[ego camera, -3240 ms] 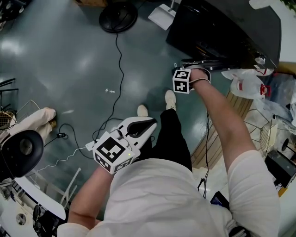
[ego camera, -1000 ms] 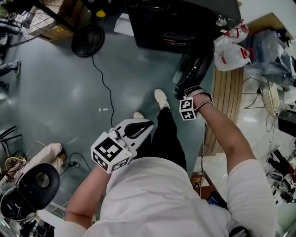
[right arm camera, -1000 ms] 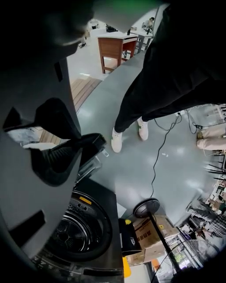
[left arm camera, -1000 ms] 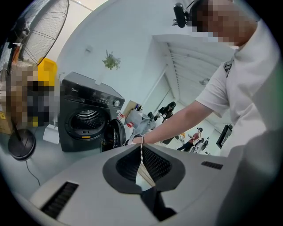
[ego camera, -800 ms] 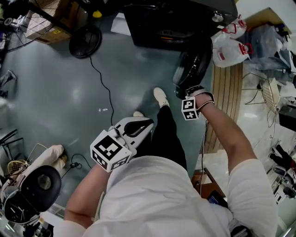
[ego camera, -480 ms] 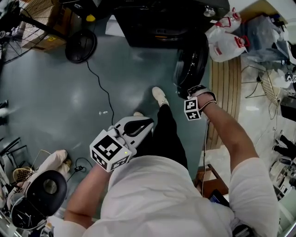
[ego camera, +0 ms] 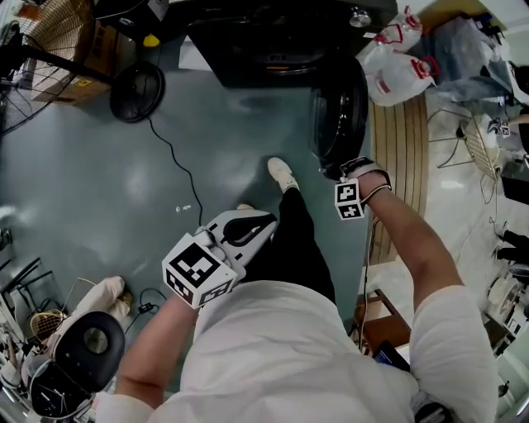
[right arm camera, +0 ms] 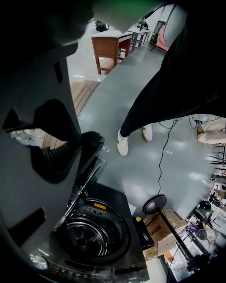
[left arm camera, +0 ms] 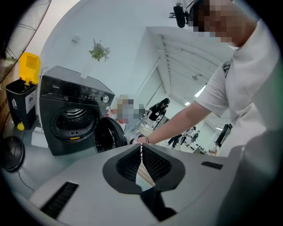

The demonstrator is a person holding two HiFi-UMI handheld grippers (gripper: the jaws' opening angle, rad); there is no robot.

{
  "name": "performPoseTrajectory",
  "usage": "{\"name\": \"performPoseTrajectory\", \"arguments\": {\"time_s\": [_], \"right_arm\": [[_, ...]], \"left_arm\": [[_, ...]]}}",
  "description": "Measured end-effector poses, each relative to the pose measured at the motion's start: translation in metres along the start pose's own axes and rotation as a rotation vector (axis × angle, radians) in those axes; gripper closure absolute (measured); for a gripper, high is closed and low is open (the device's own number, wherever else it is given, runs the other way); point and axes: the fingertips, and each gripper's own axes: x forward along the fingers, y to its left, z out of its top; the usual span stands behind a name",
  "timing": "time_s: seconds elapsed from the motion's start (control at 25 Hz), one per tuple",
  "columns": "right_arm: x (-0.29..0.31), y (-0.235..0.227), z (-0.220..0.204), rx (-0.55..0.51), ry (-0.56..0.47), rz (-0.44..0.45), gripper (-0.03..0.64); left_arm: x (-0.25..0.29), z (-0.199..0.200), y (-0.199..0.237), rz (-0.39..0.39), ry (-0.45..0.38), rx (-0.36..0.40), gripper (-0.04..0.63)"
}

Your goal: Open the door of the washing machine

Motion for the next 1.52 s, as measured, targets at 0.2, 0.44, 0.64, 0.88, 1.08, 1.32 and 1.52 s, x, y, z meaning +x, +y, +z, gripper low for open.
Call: {"name": "performPoseTrajectory", "arguments": {"time_s": [0.2,0.44,0.64,0.88,1.08,1.32,1.52], "right_arm": [[0.002,0.007,-0.010,0.030,0.004,0.006,0.591],[0.004,0.010,-0.022,0.072,0.006,0.006,0.608],[0.006,0.014,-0.027,0.101,0.003,0.021,0.609],[0.007,0.018,-0.032,0.129,-0.001,0.032,0.607],[0.008,0.020,-0.035,0.135,-0.003,0.043,0.607],[0.008,0.021,-0.033,0.147,-0.007,0.055,0.607],[0.007,0.020,-0.033,0.179,-0.013,0.064,0.607]], "left_arm": [[0.009,0.003,-0.001,-0.020,0.016,0.006,0.572],[0.020,0.010,0.001,-0.037,0.027,0.017,0.572],[0.026,0.012,0.001,-0.048,0.035,0.020,0.572],[0.031,0.011,0.000,-0.057,0.044,0.016,0.572],[0.036,0.015,-0.002,-0.059,0.038,0.017,0.572],[0.035,0.014,-0.001,-0.056,0.037,0.018,0.572],[0.034,0.014,0.001,-0.054,0.037,0.017,0.572]]}}
